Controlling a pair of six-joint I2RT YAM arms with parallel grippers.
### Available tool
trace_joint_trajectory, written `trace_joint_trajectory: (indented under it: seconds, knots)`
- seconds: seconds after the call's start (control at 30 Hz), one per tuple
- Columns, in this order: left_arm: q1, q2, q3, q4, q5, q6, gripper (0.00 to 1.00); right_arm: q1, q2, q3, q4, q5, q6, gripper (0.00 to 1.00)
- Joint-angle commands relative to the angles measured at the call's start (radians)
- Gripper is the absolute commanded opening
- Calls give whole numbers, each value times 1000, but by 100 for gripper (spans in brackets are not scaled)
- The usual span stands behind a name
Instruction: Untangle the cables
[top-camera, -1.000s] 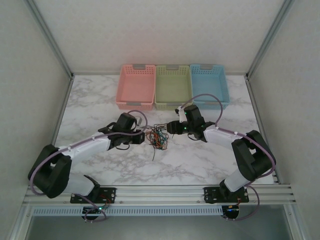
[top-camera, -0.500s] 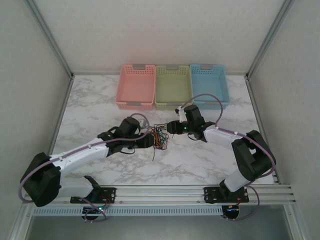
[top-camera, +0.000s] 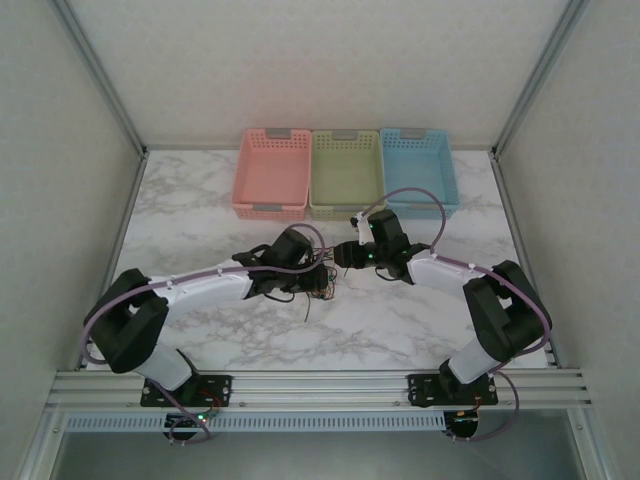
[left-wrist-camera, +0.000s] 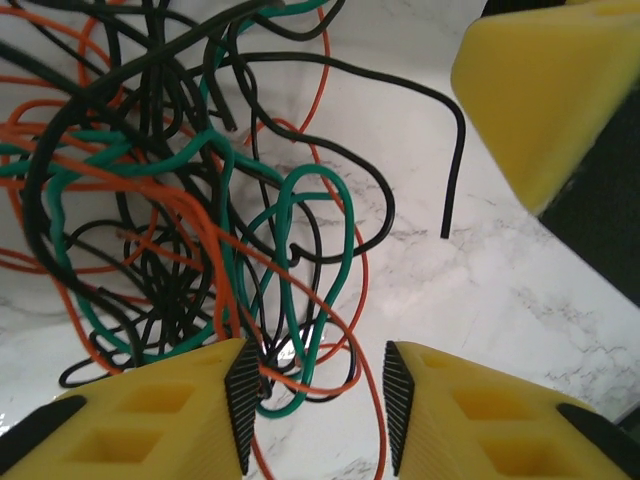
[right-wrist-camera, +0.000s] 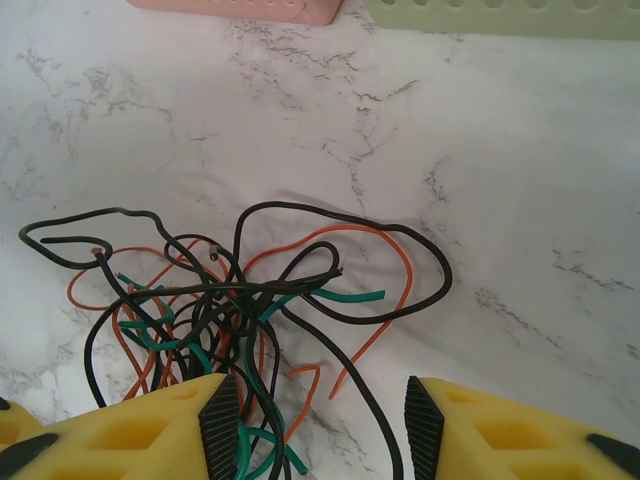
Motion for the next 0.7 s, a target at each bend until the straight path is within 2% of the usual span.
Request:
trace_joint_trajectory:
  seconds: [0.0,0.2,0.37,0.5,0.67]
  knots:
    - [-10,28,29,8,-1,-24,34,0,-24,-6,9,2,-3,50]
    - [-17,13,-7,10,-23,-63,36,3,-34,-8,5,8,-3,50]
    - [-30,-19,-7,-32,-50,-31,38,3,-35,-9,1,14,-5,50]
    - [-53,-59,36,-138,-94,87,38,3,-35,-6,-4,20,-5,50]
    - [-116,-85,162,-353,-235,313,40,4,-34,-7,-4,23,-5,50]
